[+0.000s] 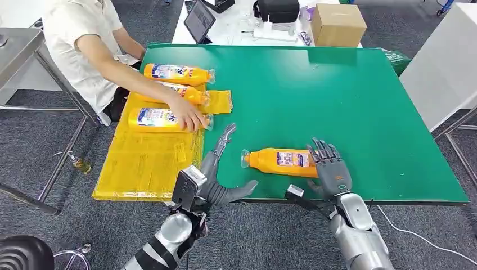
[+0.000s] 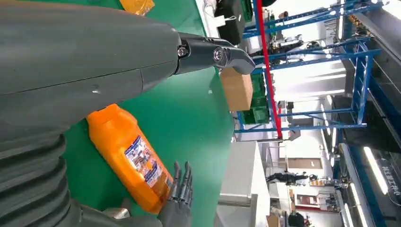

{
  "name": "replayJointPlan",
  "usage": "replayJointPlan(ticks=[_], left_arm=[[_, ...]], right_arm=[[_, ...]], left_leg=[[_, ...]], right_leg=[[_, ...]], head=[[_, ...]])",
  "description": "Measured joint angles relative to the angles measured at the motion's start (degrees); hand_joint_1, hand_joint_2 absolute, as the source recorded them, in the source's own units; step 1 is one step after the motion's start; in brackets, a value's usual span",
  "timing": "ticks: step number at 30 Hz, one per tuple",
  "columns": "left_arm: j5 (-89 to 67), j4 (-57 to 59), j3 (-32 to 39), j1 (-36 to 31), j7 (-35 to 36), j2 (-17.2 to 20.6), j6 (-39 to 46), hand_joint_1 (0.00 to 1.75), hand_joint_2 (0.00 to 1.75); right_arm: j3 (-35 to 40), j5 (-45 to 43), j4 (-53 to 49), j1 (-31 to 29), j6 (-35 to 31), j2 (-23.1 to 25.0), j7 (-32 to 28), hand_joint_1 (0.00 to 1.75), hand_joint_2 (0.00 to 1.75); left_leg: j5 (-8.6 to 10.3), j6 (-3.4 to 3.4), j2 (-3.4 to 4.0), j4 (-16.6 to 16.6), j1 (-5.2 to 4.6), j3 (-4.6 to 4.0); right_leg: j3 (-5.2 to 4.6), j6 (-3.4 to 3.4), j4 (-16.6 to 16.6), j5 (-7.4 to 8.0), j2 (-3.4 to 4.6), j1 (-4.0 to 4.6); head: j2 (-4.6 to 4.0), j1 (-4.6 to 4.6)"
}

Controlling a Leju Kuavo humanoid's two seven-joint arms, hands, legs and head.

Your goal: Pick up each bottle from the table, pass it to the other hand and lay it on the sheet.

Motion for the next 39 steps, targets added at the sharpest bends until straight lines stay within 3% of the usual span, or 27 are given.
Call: replayJointPlan(ticks=[13,14,15,16,18,21,22,23,24,25,39], left_arm=[[0.00,0.02,-1.05,-0.81,-0.02,-0.20,-0.13,0.00,1.75],[0.00,0.02,-1.09,-0.93,-0.02,-0.22,-0.22,0.00,1.75],[0.02,0.02,-1.11,-1.05,-0.02,-0.24,-0.26,0.00,1.75],[0.02,0.02,-1.14,-1.15,-0.02,-0.26,-0.35,0.00,1.75],[0.02,0.02,-1.20,-1.31,0.00,-0.26,-0.50,0.00,1.75],[0.02,0.02,-1.40,-1.40,0.00,-0.26,-0.98,0.00,1.75],[0.02,0.02,-1.42,-1.43,0.00,-0.28,-1.16,0.00,1.75],[0.02,0.02,-1.44,-1.44,0.00,-0.28,-1.44,0.00,1.75],[0.02,0.02,-1.44,-1.46,0.04,-0.28,-1.55,0.00,1.75],[0.04,0.02,-1.46,-1.47,0.11,-0.28,-1.75,0.00,1.75],[1.20,0.04,-2.47,-2.63,1.75,-0.31,-6.75,0.00,1.75]], right_arm=[[4.44,-5.88,10.74,-5.74,0.22,0.07,0.79,0.00,1.75],[4.83,-6.27,11.92,-6.25,0.72,0.11,0.68,0.02,1.75],[5.07,-6.56,12.55,-6.67,1.12,0.11,0.65,0.19,1.75],[5.27,-7.06,13.48,-7.12,1.57,0.13,0.65,0.26,1.75],[5.88,-7.93,14.91,-8.19,4.49,0.11,1.79,0.03,1.75],[7.41,-9.03,16.22,-10.17,9.34,-0.42,3.56,0.00,1.75],[7.91,-9.18,16.70,-10.65,10.03,-0.68,4.13,0.05,1.75],[8.39,-9.29,17.03,-10.98,10.27,-0.83,4.46,0.28,1.75],[8.79,-9.40,17.27,-11.25,10.49,-0.85,4.74,1.55,1.75],[9.16,-9.55,17.55,-11.52,10.89,-0.94,4.92,1.75,1.75],[16.18,-7.63,19.76,-15.91,21.64,-4.26,7.15,1.75,1.75]], left_leg=[[0.02,0.01,0.03,0.00,0.00,0.08],[0.02,0.01,0.03,0.00,0.00,0.10],[0.02,0.01,0.04,0.00,0.00,0.10],[0.01,0.01,0.04,0.00,0.00,0.12],[0.00,0.00,0.10,0.00,0.00,0.20],[-0.03,-0.01,0.25,0.00,0.00,0.40],[-0.03,-0.01,0.28,0.00,0.00,0.44],[-0.03,-0.01,0.28,0.00,0.00,0.48],[-0.02,-0.01,0.28,0.00,0.00,0.53],[-0.02,-0.01,0.27,0.00,0.00,0.55],[0.05,0.05,0.11,0.00,-0.01,0.99]], right_leg=[[0.03,0.00,0.00,0.01,0.03,0.00],[0.04,0.00,0.00,0.01,0.03,0.00],[0.04,0.00,0.00,0.01,0.03,0.00],[0.05,0.00,0.00,0.01,0.03,0.00],[0.08,-0.01,0.00,0.02,0.05,0.00],[0.19,-0.02,-0.03,0.02,0.18,0.00],[0.24,-0.02,-0.03,0.03,0.18,0.00],[0.30,-0.02,-0.03,0.03,0.18,0.00],[0.34,-0.02,-0.04,0.03,0.18,0.00],[0.39,-0.01,-0.04,0.04,0.18,0.00],[0.87,0.04,-0.08,0.08,0.18,0.00]], head=[[0.00,0.00],[0.00,0.02],[0.00,0.02],[0.00,0.02],[0.00,0.00],[0.00,0.02],[0.00,0.02],[0.00,0.02],[0.00,0.02],[0.00,0.02],[0.00,0.00]])
